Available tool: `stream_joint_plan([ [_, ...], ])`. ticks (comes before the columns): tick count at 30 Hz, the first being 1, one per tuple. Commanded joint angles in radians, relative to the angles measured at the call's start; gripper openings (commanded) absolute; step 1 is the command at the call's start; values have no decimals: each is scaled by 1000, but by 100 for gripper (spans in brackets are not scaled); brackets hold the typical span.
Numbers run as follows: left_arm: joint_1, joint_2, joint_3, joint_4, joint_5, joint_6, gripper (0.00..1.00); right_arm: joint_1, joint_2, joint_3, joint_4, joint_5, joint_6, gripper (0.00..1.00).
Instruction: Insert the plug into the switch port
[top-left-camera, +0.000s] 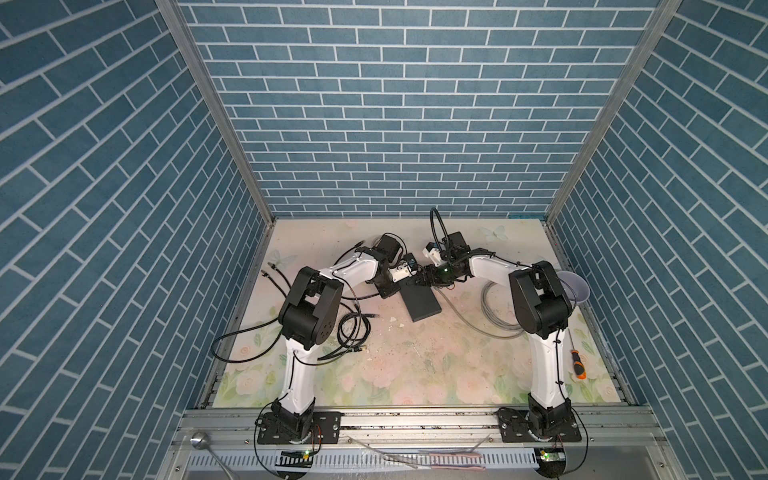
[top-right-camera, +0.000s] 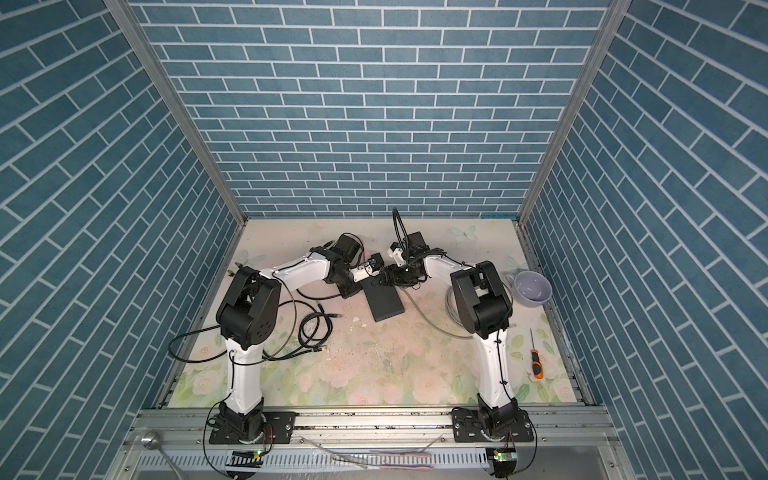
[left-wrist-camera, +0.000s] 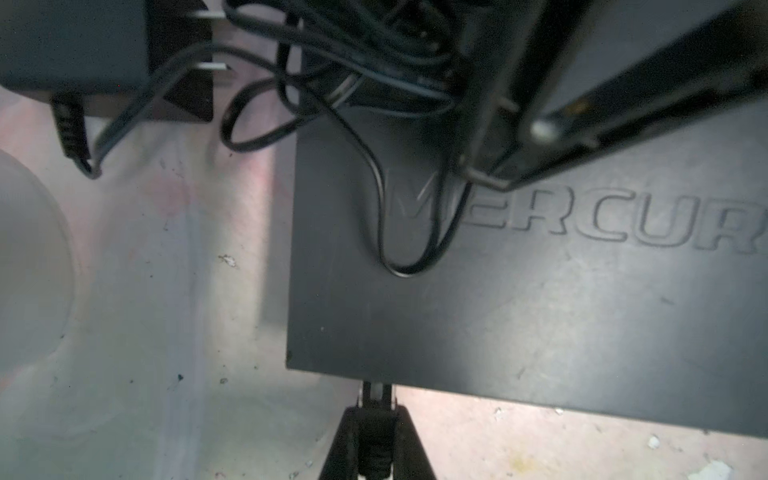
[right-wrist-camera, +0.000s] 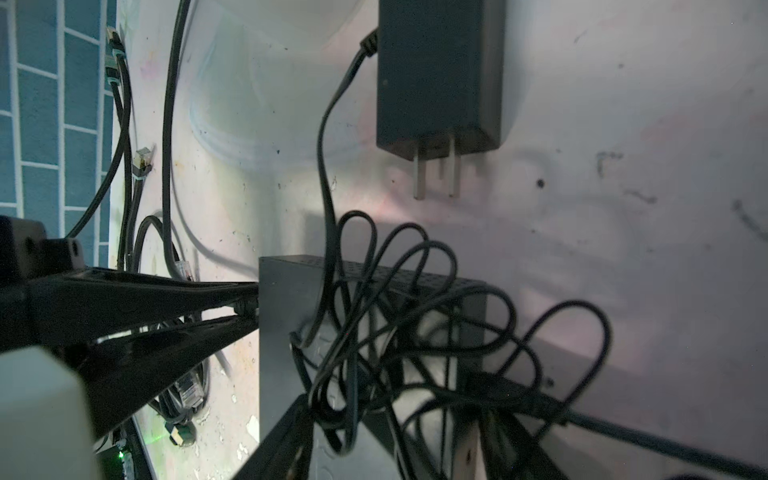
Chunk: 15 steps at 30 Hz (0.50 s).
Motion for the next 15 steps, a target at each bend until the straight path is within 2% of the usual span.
stream_joint_plan([
  [1,-35,-28,1,113,121,18,3,52,35,35,-85,-166,-96,62],
  [11,-58,-44,-33,217,136,0,2,105,35,32,-145,-274,-180,59],
  [15,-60,-52,-47,264,190,-3,1,120,67,29,-139,-318,-191,58],
])
